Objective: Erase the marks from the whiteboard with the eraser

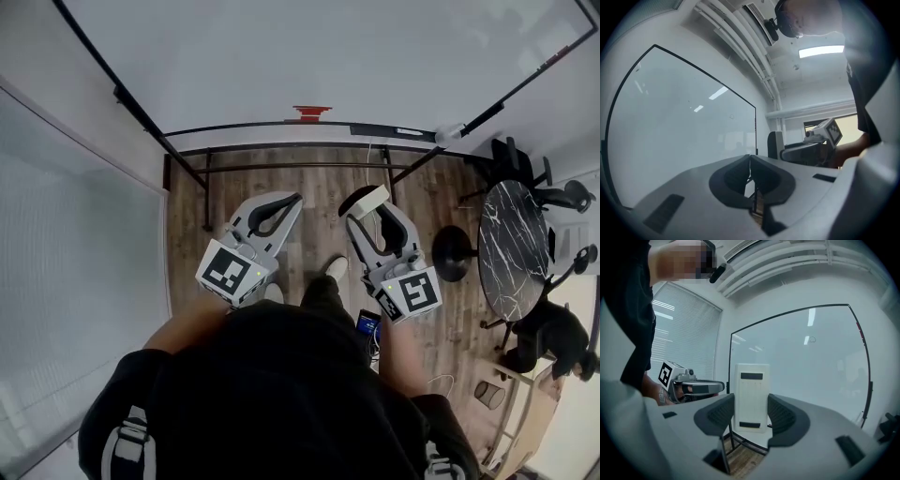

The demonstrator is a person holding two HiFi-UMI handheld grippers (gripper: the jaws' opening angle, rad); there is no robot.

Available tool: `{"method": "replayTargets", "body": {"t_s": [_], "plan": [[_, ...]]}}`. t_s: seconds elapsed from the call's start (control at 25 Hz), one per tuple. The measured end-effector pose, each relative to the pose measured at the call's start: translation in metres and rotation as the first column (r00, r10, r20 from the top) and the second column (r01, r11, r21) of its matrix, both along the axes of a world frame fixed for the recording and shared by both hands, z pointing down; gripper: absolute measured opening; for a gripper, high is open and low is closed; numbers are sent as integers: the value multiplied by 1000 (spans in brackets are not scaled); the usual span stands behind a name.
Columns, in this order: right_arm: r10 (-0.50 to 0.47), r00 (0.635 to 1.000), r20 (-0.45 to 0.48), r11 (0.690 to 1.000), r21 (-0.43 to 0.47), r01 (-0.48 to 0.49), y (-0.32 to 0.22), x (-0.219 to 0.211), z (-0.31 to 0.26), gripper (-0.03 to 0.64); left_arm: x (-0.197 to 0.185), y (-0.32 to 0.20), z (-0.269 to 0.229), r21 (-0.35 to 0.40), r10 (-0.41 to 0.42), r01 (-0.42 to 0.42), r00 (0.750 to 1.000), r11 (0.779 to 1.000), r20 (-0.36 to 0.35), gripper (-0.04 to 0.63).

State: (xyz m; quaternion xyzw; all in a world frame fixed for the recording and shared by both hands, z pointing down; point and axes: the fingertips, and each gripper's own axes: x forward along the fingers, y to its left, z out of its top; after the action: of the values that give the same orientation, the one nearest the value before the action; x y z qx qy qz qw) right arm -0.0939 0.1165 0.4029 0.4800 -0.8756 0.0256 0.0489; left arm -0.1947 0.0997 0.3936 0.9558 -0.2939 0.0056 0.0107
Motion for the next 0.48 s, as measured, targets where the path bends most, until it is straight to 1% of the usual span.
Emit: {"method": "replayTargets", "body": {"t_s": [0.16,0.36,0.48], "plan": [[-6,1000,24,1000,7,6,-25,31,0,221,28,-21,-2,9,-17,17,1000,1000,22,5],[-55,998,43,998,12,54,-64,71,-2,221,73,-55,-10,19,-50,49,997,999,50,6],[-78,996,36,997,12,78,-86,98,-6,221,103,-75,-15,28,-72,70,996,997,52,6]]}}
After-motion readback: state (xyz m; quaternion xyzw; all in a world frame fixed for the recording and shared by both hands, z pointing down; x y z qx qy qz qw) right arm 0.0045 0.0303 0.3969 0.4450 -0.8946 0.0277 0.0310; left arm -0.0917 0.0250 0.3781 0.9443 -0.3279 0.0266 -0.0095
